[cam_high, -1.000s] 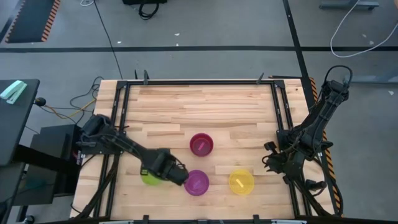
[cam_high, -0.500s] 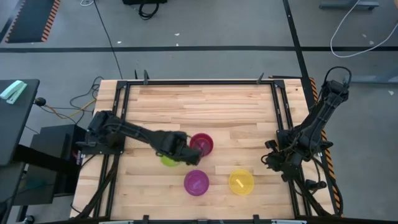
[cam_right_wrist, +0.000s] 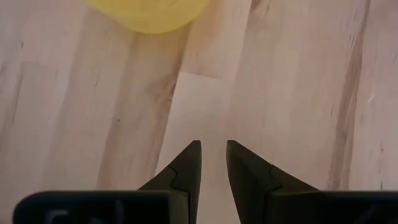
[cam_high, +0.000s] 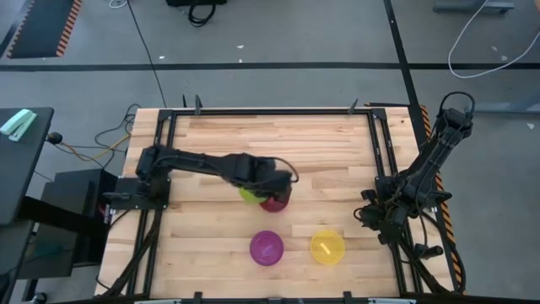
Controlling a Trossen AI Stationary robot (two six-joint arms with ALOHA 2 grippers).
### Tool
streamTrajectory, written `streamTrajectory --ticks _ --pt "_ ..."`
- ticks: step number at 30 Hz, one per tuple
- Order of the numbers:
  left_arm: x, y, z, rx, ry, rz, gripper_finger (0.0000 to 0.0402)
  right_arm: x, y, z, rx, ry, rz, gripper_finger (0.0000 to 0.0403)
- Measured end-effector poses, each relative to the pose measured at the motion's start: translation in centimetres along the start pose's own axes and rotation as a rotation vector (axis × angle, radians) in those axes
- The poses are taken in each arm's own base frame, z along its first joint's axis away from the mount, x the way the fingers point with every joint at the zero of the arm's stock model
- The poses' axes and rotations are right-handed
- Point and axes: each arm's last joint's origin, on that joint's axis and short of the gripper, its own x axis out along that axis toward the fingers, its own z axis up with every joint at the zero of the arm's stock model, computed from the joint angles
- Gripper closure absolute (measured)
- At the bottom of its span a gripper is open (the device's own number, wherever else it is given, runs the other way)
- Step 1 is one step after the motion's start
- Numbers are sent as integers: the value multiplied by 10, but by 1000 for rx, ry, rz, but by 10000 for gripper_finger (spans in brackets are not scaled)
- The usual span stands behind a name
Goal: Nest bowls inside each other
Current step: Stack the green bowl on top of the red bowl
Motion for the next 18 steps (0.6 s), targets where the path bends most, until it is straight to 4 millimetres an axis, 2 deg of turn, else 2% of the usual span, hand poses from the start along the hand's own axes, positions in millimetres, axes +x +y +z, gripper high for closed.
streamTrajectory --ticks 7,14,18 --pt "10 -14 23 90 -11 -29 401 0 0 1 39 -17 -9 319" --pt "38 -18 21 165 56 18 401 0 0 2 56 -33 -15 319" --pt "46 -21 19 180 78 19 401 0 0 2 56 -34 -14 319"
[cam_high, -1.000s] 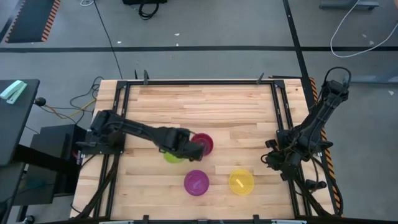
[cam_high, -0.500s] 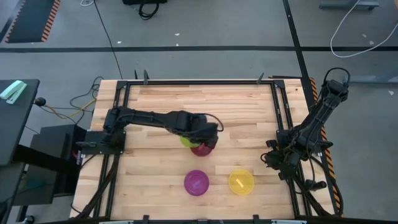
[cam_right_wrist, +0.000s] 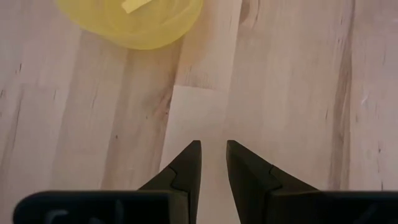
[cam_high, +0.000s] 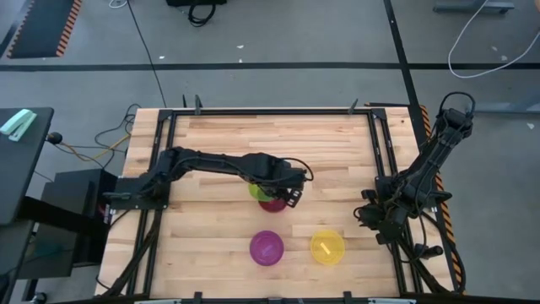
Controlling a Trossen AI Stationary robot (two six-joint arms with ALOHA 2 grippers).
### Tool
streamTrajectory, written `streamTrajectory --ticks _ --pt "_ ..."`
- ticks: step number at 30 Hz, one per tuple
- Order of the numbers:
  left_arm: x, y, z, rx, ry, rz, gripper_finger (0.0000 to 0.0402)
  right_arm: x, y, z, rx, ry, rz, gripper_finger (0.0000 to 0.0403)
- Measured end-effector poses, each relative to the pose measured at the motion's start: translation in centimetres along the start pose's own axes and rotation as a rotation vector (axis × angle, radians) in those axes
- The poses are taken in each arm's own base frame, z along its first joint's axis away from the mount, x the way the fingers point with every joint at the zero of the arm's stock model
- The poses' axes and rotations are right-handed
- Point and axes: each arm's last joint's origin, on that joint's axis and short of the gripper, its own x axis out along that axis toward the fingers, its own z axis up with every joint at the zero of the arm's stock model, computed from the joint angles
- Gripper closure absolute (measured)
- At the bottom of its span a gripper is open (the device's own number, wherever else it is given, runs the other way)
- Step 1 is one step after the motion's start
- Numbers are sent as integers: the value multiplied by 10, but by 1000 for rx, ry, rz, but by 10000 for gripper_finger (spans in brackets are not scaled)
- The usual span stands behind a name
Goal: Nest bowls inside each other
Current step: Stack the green bowl on top of the red bowl
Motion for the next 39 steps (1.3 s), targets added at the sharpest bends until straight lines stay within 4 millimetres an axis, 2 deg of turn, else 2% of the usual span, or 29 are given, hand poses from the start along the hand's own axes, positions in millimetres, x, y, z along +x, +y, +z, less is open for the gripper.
streamTrajectory --ticks 13,28,39 --pt "7 -18 -16 55 -25 -56 401 0 0 1 -7 -15 -11 319" --pt "57 -16 -27 78 80 106 401 0 0 1 -10 -22 -22 319" --pt "56 -16 -28 100 90 104 394 0 0 1 -4 -25 -21 319"
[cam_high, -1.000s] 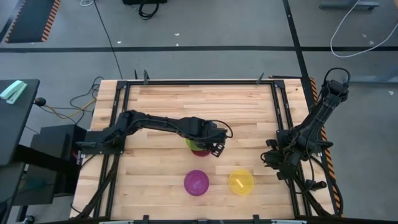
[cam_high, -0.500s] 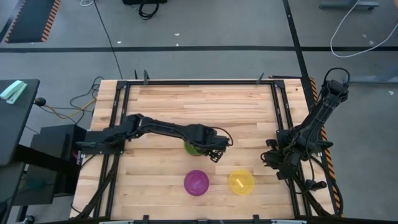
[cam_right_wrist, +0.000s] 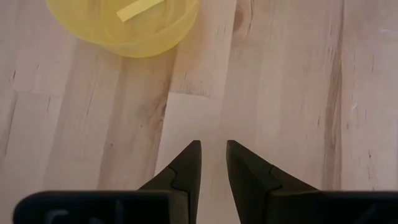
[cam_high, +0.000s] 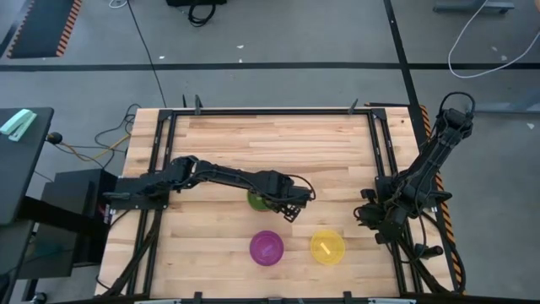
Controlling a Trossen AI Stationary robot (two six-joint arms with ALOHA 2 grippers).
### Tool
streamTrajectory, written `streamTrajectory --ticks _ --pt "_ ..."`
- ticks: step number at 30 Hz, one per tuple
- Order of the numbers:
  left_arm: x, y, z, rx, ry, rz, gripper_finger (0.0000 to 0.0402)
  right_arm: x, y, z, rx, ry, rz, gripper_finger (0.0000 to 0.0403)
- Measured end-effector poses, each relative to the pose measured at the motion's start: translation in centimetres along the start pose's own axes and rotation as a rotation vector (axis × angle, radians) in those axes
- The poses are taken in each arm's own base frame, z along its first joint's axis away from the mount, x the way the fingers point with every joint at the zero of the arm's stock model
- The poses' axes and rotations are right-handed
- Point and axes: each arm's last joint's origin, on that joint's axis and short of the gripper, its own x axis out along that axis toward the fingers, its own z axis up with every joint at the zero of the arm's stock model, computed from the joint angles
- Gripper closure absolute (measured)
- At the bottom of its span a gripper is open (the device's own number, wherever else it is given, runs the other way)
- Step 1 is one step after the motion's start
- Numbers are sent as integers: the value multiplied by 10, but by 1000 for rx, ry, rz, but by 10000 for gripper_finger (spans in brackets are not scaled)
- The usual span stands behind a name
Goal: Nest bowls inside each other
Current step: Stack the green bowl on top of the red bowl, then stack the yellow bowl on top of the green bowl
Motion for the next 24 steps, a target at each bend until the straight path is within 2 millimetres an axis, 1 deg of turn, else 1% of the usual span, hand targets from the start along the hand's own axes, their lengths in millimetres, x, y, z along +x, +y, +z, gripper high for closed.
streamTrajectory --ticks 5,10,14,18,24 --pt "-3 -4 -6 25 18 -12 368 0 1 0 3 5 11 319" --pt "-24 -16 -17 59 -27 -41 359 0 2 1 8 6 38 318" --pt "-47 -27 -28 90 -132 -54 365 0 6 4 14 -20 81 314" --pt "-64 -38 -47 126 -220 -60 373 -1 9 8 15 -38 134 311" --pt "-70 -52 -88 145 -279 -57 379 -1 4 18 57 -27 171 311"
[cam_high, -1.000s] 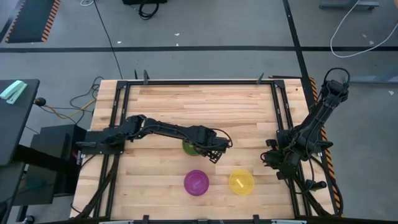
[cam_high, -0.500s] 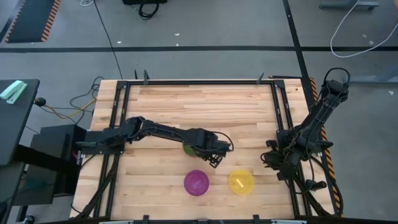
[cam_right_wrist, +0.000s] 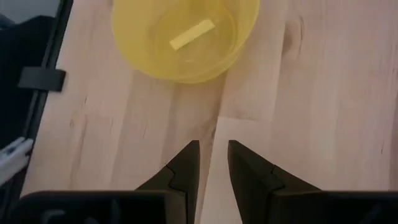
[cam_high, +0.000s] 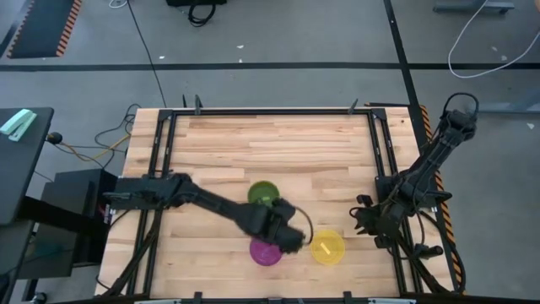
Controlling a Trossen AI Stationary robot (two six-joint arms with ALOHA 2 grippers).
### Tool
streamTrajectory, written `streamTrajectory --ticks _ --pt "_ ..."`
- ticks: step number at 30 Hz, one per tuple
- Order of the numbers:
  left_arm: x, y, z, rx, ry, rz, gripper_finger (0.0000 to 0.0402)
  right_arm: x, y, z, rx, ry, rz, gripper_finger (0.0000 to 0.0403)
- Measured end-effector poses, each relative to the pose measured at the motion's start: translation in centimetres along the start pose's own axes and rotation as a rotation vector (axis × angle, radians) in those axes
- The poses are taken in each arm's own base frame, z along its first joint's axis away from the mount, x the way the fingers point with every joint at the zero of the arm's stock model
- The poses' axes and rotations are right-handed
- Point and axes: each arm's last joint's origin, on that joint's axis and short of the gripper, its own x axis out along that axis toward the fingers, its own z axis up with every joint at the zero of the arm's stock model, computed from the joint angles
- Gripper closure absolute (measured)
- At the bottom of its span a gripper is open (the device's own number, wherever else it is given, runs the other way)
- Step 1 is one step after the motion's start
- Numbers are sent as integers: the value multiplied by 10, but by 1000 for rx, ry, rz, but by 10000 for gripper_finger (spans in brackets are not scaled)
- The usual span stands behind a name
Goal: Nest bowls inside each other
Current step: Stack the yellow bowl on top of the green bowl
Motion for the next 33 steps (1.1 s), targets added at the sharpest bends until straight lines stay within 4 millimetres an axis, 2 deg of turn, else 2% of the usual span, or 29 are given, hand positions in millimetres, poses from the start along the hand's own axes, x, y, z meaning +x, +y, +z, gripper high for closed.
streamTrajectory --ticks 9,17,25,33 --pt "-25 -24 -55 12 -120 -6 371 -23 -4 44 61 -78 97 311" --pt "-17 -28 -91 -69 -93 11 384 -42 -15 73 177 -100 219 311" --pt "-10 -22 -96 -64 -49 69 377 -34 -46 85 357 -53 157 312" --pt "-12 -22 -99 -55 -109 89 377 -7 -64 93 433 -23 -59 312"
